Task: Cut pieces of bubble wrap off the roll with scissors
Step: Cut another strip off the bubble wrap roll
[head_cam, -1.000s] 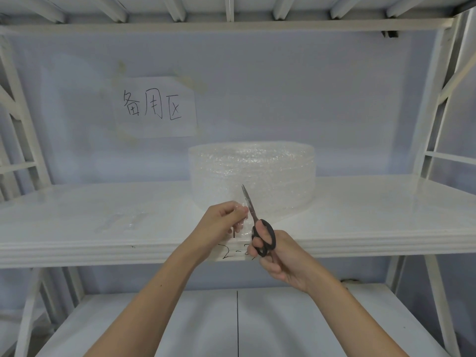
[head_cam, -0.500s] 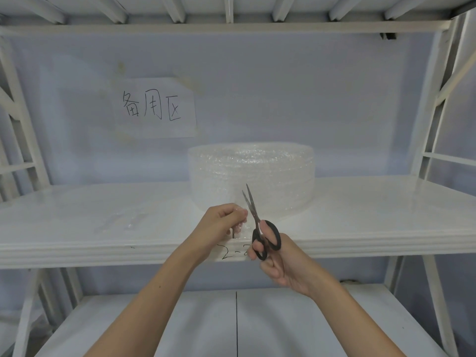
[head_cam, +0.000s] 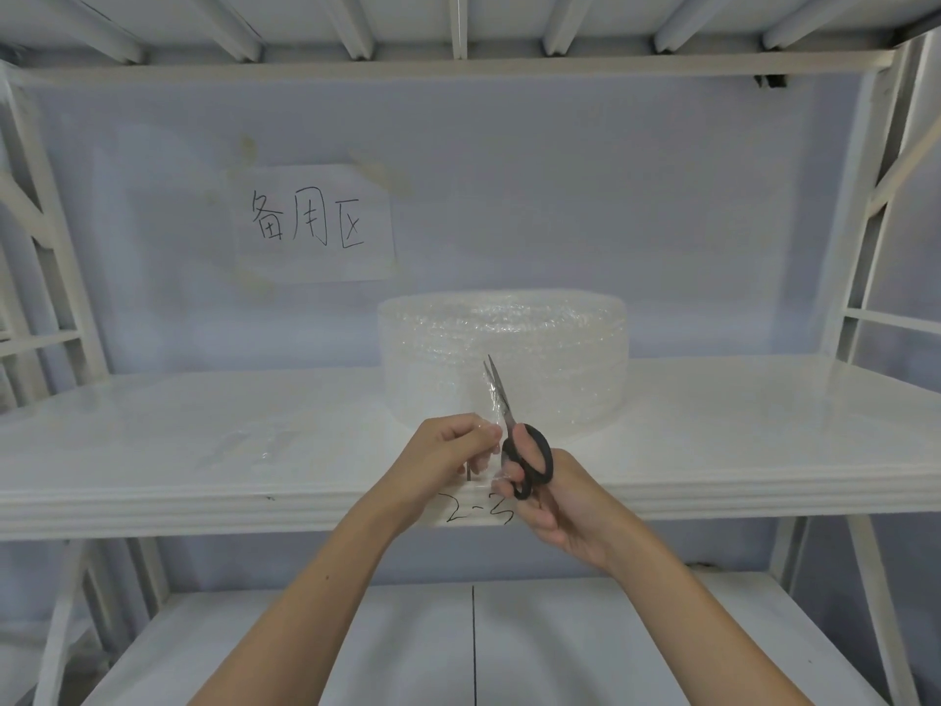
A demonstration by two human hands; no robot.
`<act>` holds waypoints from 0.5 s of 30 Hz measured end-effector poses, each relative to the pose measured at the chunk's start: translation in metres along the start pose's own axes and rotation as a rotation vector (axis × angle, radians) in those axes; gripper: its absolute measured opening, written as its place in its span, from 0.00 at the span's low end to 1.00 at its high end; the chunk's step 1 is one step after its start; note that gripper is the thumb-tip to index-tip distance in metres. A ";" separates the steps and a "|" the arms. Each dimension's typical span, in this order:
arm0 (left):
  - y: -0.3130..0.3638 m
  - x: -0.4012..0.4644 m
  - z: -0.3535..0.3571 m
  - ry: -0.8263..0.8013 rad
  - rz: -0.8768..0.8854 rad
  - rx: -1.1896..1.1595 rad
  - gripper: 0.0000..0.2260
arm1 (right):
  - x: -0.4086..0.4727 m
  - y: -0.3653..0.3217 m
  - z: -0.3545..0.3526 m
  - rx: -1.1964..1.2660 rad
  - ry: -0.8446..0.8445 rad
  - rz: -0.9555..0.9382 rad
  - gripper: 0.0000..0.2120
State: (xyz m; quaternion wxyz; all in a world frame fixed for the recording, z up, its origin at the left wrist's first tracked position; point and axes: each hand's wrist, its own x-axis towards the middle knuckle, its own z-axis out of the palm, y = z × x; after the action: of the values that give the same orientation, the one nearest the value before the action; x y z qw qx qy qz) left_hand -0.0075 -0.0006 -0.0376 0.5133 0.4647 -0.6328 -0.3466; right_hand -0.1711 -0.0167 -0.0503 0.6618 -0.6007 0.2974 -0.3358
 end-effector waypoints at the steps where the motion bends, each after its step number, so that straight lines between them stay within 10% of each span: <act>1: -0.001 0.000 0.000 -0.001 0.000 0.006 0.13 | -0.001 0.000 0.000 -0.008 0.004 -0.007 0.24; 15: -0.002 0.002 0.000 -0.013 0.010 0.038 0.15 | 0.001 -0.008 -0.006 -0.026 -0.025 0.029 0.27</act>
State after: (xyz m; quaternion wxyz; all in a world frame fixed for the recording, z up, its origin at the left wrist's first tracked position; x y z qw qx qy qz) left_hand -0.0069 -0.0031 -0.0391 0.5021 0.4690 -0.6448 -0.3349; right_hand -0.1763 -0.0214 -0.0434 0.6625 -0.6090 0.3021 -0.3145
